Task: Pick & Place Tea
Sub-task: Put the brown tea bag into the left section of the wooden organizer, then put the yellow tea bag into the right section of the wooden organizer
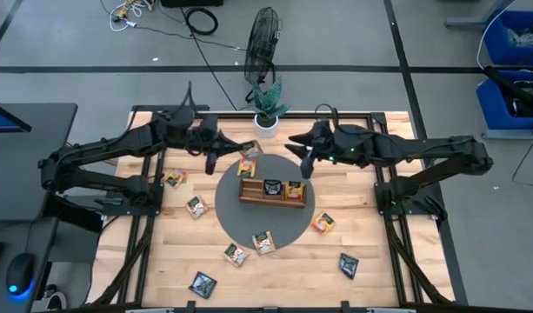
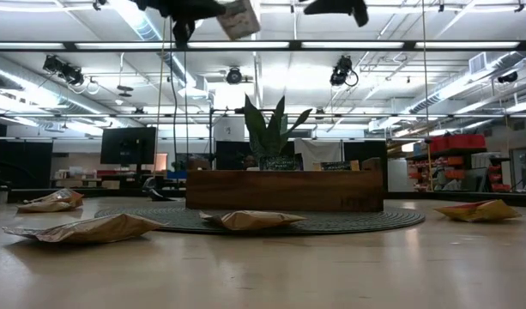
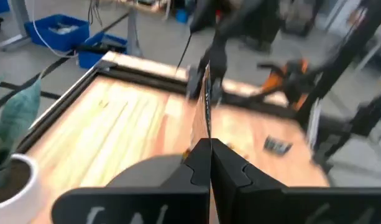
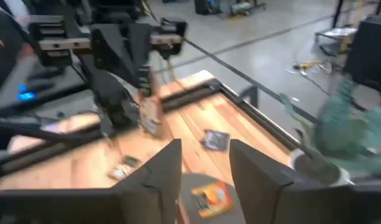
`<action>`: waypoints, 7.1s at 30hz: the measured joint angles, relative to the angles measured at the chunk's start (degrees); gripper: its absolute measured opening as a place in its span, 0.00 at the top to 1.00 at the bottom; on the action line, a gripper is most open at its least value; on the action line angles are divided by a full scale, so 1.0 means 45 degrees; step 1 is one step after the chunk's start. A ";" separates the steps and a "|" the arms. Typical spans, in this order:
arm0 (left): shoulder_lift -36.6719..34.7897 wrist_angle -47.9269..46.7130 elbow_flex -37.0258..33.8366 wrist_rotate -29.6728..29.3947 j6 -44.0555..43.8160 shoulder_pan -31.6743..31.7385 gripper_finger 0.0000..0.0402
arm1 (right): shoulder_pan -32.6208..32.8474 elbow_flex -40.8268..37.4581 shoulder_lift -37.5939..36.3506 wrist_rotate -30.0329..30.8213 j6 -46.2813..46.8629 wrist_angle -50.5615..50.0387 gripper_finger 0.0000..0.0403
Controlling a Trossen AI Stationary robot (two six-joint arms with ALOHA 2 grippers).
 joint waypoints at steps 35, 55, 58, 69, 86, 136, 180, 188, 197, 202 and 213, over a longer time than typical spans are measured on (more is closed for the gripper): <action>0.1307 0.2809 -0.4783 -0.1797 0.2567 -0.1344 1.00 | 0.0000 0.0000 -0.0451 0.1162 0.0256 -0.2112 0.59; 0.4496 0.4973 -0.4930 -0.1174 0.3942 -0.1355 1.00 | 0.0000 0.0005 -0.0451 0.1165 0.0968 -0.2466 0.59; 0.4764 0.5140 -0.4930 -0.1171 0.3979 -0.1355 1.00 | 0.0000 0.0005 -0.0446 0.1165 0.0968 -0.2478 0.59; 0.4998 0.5122 -0.4930 -0.1298 0.4178 -0.1355 0.99 | 0.0000 0.0005 -0.0446 0.1165 0.0968 -0.2495 0.59; 0.4986 0.5107 -0.4930 -0.1818 0.3369 -0.1345 0.69 | 0.0000 0.0005 -0.0446 0.1165 0.1008 -0.2524 0.59; 0.1477 0.6228 -0.3094 -0.2539 -0.4930 -0.3045 0.55 | 0.5518 -0.3706 -0.0442 -0.1091 0.7894 -0.1992 0.59; 0.1491 0.6905 -0.3104 -0.1154 -0.5592 -0.4240 0.55 | 1.1426 -0.5002 0.2573 0.3452 2.5534 -0.3725 0.59; 0.1491 0.7461 -0.3109 -0.1156 -0.5967 -0.4219 0.55 | 1.1028 -0.4998 0.5015 0.4055 2.5678 -0.1756 0.59; 0.1491 0.8259 -0.3109 -0.1169 -0.6283 -0.4138 0.55 | 1.0902 -0.4998 0.5805 0.3991 2.5872 -0.2031 0.59; 0.1491 0.8522 -0.3109 -0.1173 -0.6565 -0.4143 0.55 | 1.0768 -0.4998 0.5664 0.3990 2.5814 -0.2409 0.59; 0.1491 0.8927 -0.3104 -0.1560 -0.6613 -0.4148 0.55 | 1.0637 -0.4998 0.5664 0.4293 2.5787 -0.2778 0.59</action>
